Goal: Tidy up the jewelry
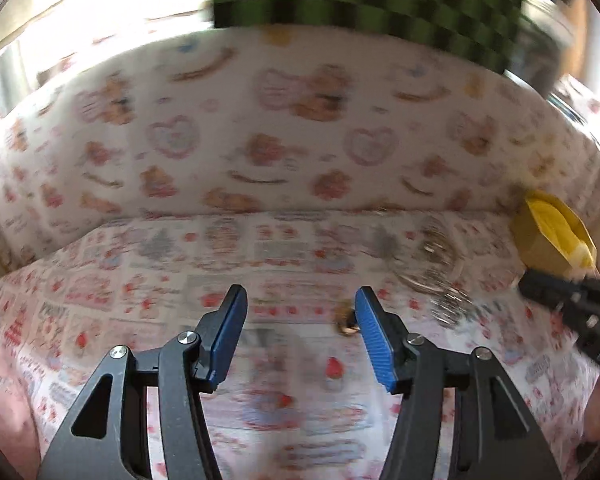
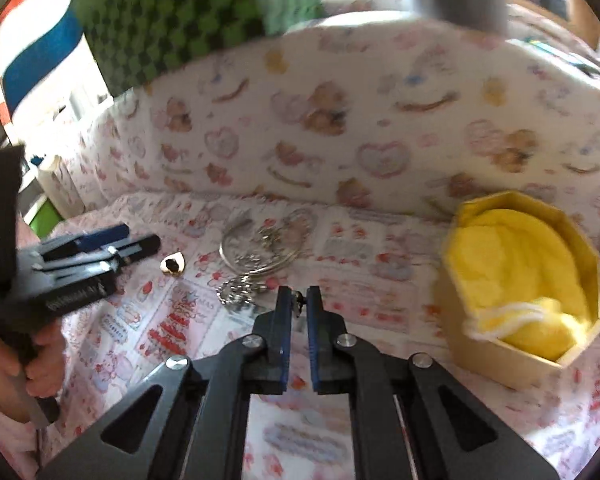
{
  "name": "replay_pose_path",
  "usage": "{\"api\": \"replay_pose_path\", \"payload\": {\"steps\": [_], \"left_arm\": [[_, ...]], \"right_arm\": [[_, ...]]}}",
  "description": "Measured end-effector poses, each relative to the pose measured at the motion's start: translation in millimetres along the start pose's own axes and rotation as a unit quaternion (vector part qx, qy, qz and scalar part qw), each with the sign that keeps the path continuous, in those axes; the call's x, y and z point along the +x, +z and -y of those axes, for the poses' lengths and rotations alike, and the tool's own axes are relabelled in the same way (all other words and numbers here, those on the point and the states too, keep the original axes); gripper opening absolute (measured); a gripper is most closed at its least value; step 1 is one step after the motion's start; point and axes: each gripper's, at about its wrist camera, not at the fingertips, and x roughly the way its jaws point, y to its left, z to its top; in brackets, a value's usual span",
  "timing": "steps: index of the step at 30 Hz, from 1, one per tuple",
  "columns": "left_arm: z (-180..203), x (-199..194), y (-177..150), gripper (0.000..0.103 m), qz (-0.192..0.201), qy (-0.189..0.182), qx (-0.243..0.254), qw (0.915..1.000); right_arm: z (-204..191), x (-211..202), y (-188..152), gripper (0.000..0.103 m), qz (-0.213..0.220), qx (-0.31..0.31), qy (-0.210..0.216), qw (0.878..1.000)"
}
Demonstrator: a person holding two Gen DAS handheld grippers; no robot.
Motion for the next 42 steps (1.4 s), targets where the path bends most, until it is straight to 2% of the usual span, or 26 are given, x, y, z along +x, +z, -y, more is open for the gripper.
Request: {"api": "replay_pose_path", "payload": {"steps": [2, 5, 7, 9, 13, 15, 17, 22, 26, 29, 31, 34, 38, 42], "left_arm": [[10, 7, -2, 0.055, -0.014, -0.009, 0.022, 0.9996], [22, 14, -3, 0.055, -0.022, 0.002, 0.037, 0.9991], [28, 19, -2, 0.047, -0.022, 0.013, 0.049, 0.9985], [32, 21, -2, 0.026, -0.022, 0.010, 0.048, 0.9985], [35, 23, 0, 0.023, -0.023, 0.017, 0.043, 0.9987], [30, 20, 3, 0.023, -0.021, 0.013, 0.028, 0.9993], [15, 0, -3, 0.023, -0.016, 0.009, 0.011, 0.9998], [8, -42, 5, 0.023, 0.022, -0.001, 0.002, 0.9997], [25, -93, 8, 0.023, 0.081, -0.021, 0.014, 0.9964], [48, -114, 20, 0.023, 0.095, -0.055, 0.020, 0.9937], [67, -114, 35, 0.023, 0.088, -0.083, 0.032, 0.9921], [100, -105, 57, 0.023, 0.071, -0.106, 0.043, 0.9910], [137, -63, 80, 0.023, 0.014, -0.152, 0.022, 0.9881], [175, -27, 83, 0.023, -0.022, -0.176, 0.028, 0.9837]], "right_arm": [[5, -14, -5, 0.007, 0.020, 0.002, 0.003, 1.000], [9, -17, -7, 0.007, 0.035, 0.006, 0.006, 0.999], [6, -14, -7, 0.007, 0.038, -0.004, 0.000, 0.999], [5, -14, -8, 0.007, 0.037, -0.005, 0.000, 0.999], [8, -21, -8, 0.007, 0.050, -0.003, -0.004, 0.999], [15, -28, -8, 0.007, 0.056, 0.009, 0.007, 0.998], [19, -33, -6, 0.007, 0.060, 0.018, 0.011, 0.998], [34, -63, 3, 0.006, 0.103, 0.031, 0.006, 0.994], [62, -88, 12, 0.007, 0.133, 0.073, 0.007, 0.988], [93, -109, 18, 0.007, 0.152, 0.116, 0.007, 0.982], [111, -116, 21, 0.007, 0.152, 0.137, 0.024, 0.979], [142, -113, 20, 0.007, 0.144, 0.189, 0.033, 0.971], [167, -84, 12, 0.007, 0.096, 0.241, 0.073, 0.963], [173, -69, 6, 0.007, 0.074, 0.249, 0.079, 0.962]]}}
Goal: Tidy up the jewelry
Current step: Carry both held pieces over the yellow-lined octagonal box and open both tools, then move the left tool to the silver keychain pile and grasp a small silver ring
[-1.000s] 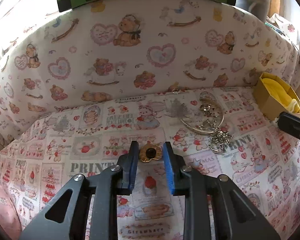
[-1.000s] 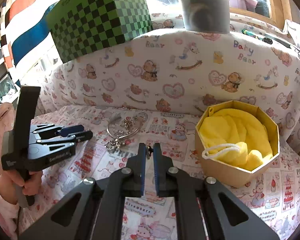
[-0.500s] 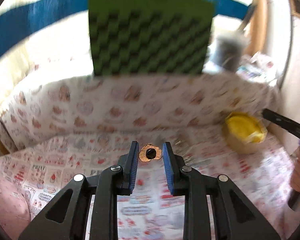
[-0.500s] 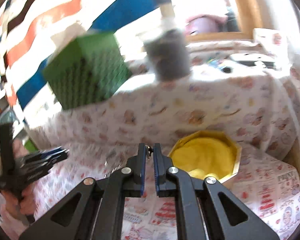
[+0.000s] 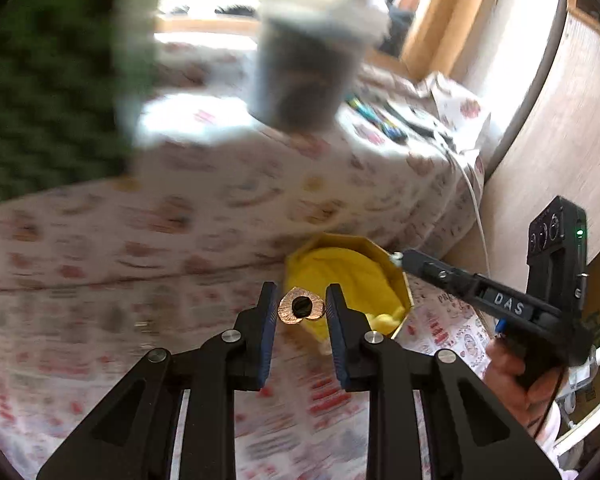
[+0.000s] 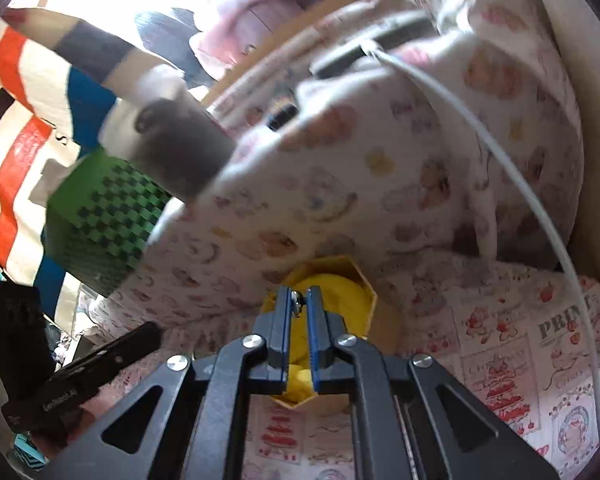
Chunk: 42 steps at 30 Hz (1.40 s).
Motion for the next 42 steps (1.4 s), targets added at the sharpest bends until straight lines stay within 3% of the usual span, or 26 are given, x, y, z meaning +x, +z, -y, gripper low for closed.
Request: {"api": "replay_pose_path", "payload": {"steps": [5, 7, 10, 12, 16, 18, 21, 24, 31, 36, 40, 42], "left_arm": [[16, 40, -1, 0.023, -0.037, -0.014, 0.000, 0.9992], [19, 47, -1, 0.024, -0.032, -0.022, -0.006, 0.9992], [22, 48, 2, 0.029, -0.018, -0.022, -0.003, 0.9996], [20, 45, 3, 0.032, -0.010, -0.004, 0.000, 0.9999], [-2, 6, 4, 0.036, 0.009, 0.021, 0.014, 0.9996], [-22, -24, -3, 0.043, 0.027, 0.064, 0.029, 0.9971], [-52, -63, -13, 0.046, 0.061, 0.141, 0.041, 0.9874], [-82, -86, -17, 0.046, 0.074, 0.168, 0.015, 0.9829], [-144, -73, -17, 0.044, 0.026, 0.156, -0.096, 0.9827], [-161, -34, -11, 0.034, -0.004, 0.151, -0.114, 0.9820], [-168, -1, -11, 0.027, -0.018, 0.131, -0.138, 0.9815], [-170, 16, -12, 0.025, -0.043, 0.109, -0.146, 0.9824]], "right_arm": [[3, 1, 4, 0.008, -0.004, 0.005, 0.015, 1.000], [9, -2, 6, 0.009, -0.002, 0.019, 0.028, 0.999], [19, -12, 8, 0.019, 0.005, 0.029, 0.027, 0.999], [16, -14, 9, 0.019, 0.013, 0.026, 0.019, 0.999], [12, -18, 8, 0.030, 0.023, 0.015, 0.005, 1.000], [10, -18, 7, 0.031, 0.023, 0.011, -0.003, 1.000], [2, -16, 6, 0.035, 0.029, -0.010, -0.029, 0.999], [-8, -10, 1, 0.043, 0.028, -0.031, -0.047, 0.998], [-18, -2, -4, 0.050, 0.020, -0.065, -0.076, 0.995], [-15, 0, -4, 0.054, 0.024, -0.067, -0.098, 0.993], [-21, 5, -7, 0.054, 0.019, -0.082, -0.100, 0.991], [-25, 6, -8, 0.054, 0.018, -0.090, -0.099, 0.991]]}}
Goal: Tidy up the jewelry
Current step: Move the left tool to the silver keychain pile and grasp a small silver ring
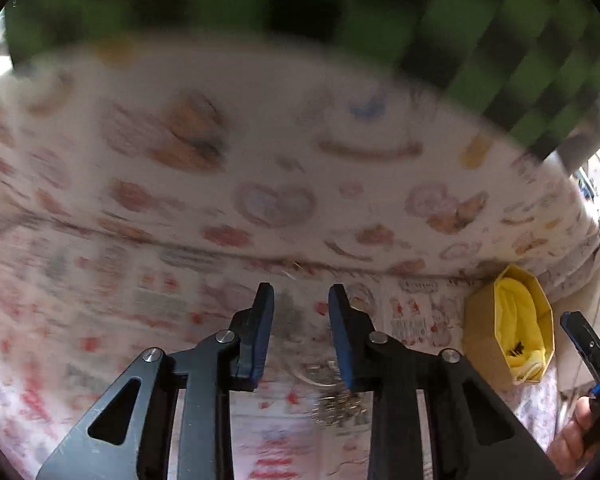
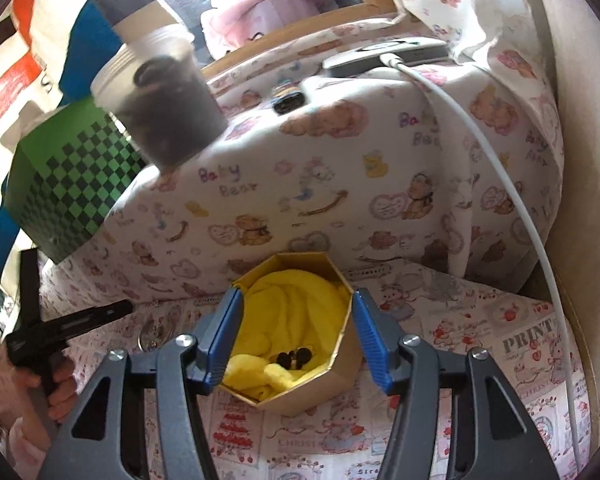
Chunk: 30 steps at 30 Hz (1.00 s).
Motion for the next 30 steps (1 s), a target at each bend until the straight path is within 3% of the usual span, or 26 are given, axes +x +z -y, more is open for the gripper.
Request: {"api": "replay_pose_path", "payload": {"steps": [3, 11, 14, 16, 17, 26, 30], "left_arm": [[0, 12, 0, 0.024, -0.006, 0.038, -0.001, 0.9993], [7, 28, 2, 0.024, 0.012, 0.049, 0.010, 0.9987], [11, 32, 5, 0.010, 0.026, 0.058, 0.021, 0.9978], [13, 35, 5, 0.009, 0.022, 0.055, 0.030, 0.9978], [12, 32, 4, 0.000, 0.025, 0.050, 0.033, 0.9979], [4, -44, -13, 0.000, 0.078, 0.020, 0.053, 0.9954], [6, -56, -18, 0.003, 0.088, 0.054, 0.071, 0.9921]], "right_arm": [[2, 0, 1, 0.055, -0.004, 0.006, 0.015, 1.000], [2, -5, 3, 0.055, -0.001, 0.005, 0.021, 1.000], [8, -4, 4, 0.055, -0.007, 0.017, 0.031, 0.999], [8, -3, 4, 0.055, -0.008, 0.020, 0.029, 0.999], [7, -4, 4, 0.055, -0.006, 0.017, 0.026, 0.999], [-8, 1, -1, 0.055, -0.009, -0.008, 0.020, 1.000], [-12, 2, -3, 0.055, -0.013, -0.011, 0.025, 1.000]]}}
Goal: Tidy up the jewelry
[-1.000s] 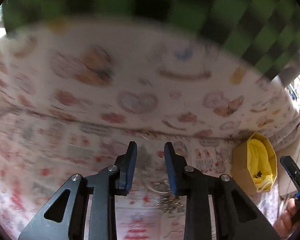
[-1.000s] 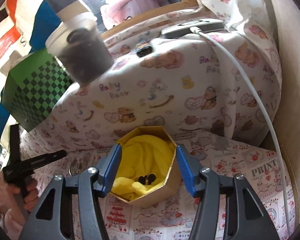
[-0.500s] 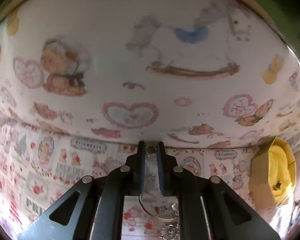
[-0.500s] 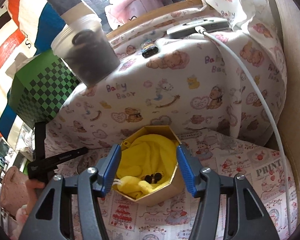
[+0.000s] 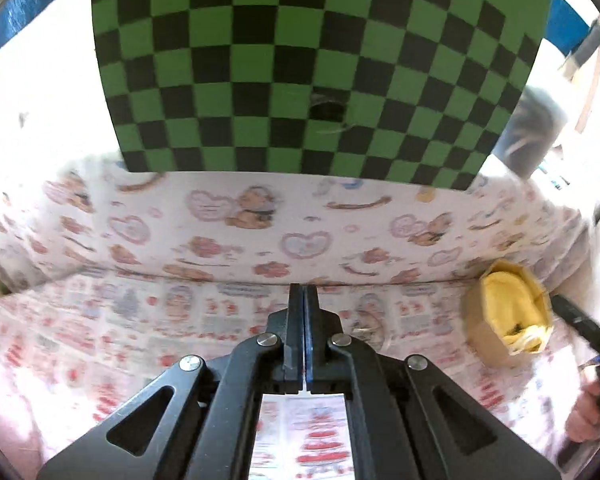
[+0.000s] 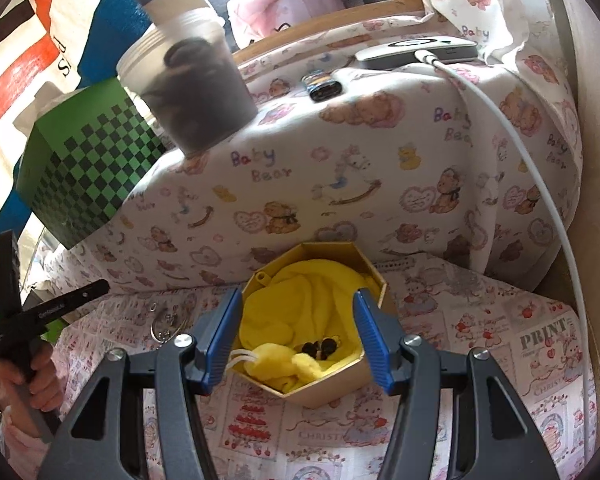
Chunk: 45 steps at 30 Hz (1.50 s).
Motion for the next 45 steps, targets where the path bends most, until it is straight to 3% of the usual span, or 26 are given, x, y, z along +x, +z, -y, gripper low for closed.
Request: {"api": "replay_pose_path", "payload": {"steps": [1, 3, 6, 10, 18, 19, 20, 24, 30, 34, 37, 41, 45], "left_arm": [[1, 5, -1, 0.007, -0.007, 0.003, 0.009, 0.9999], [0, 24, -1, 0.027, -0.043, 0.009, 0.016, 0.9989], [-10, 61, -1, 0.026, -0.096, 0.014, -0.020, 0.9951], [-16, 81, -4, 0.026, -0.110, 0.009, -0.044, 0.9929], [9, 101, 1, 0.026, -0.106, 0.005, -0.020, 0.9941], [14, 104, 2, 0.023, -0.104, 0.008, -0.003, 0.9946], [18, 105, 0, 0.011, -0.099, 0.019, 0.013, 0.9948], [27, 105, -4, 0.011, -0.101, 0.022, 0.031, 0.9942], [26, 66, -4, 0.011, -0.074, -0.001, 0.026, 0.9970], [23, 35, -18, 0.011, -0.038, 0.017, 0.030, 0.9987], [22, 17, -30, 0.011, -0.019, -0.002, 0.015, 0.9997], [19, -6, -43, 0.011, 0.014, -0.035, 0.011, 0.9992], [8, -11, -44, 0.011, 0.019, -0.056, -0.005, 0.9982]], "right_arm": [[-1, 0, 0, 0.055, -0.001, -0.001, 0.003, 1.000], [-2, 0, -1, 0.055, -0.001, -0.006, 0.001, 1.000], [-3, 1, -1, 0.055, 0.001, -0.012, -0.012, 1.000], [-1, 0, 1, 0.055, 0.005, -0.012, -0.012, 1.000], [5, 0, 1, 0.055, -0.001, -0.013, -0.022, 1.000], [5, 0, 0, 0.055, -0.002, -0.015, -0.028, 0.999], [4, 1, 0, 0.055, -0.001, -0.017, -0.035, 0.999], [0, -5, 2, 0.055, 0.020, -0.030, -0.052, 0.998], [-4, -4, 1, 0.055, 0.021, -0.043, -0.057, 0.997], [-16, -7, -1, 0.055, 0.026, -0.054, -0.052, 0.997], [-39, -7, -10, 0.055, 0.029, -0.096, -0.062, 0.993], [-66, -6, -17, 0.055, 0.016, -0.119, -0.032, 0.992], [-88, 11, -21, 0.054, -0.034, -0.105, 0.018, 0.994]]}}
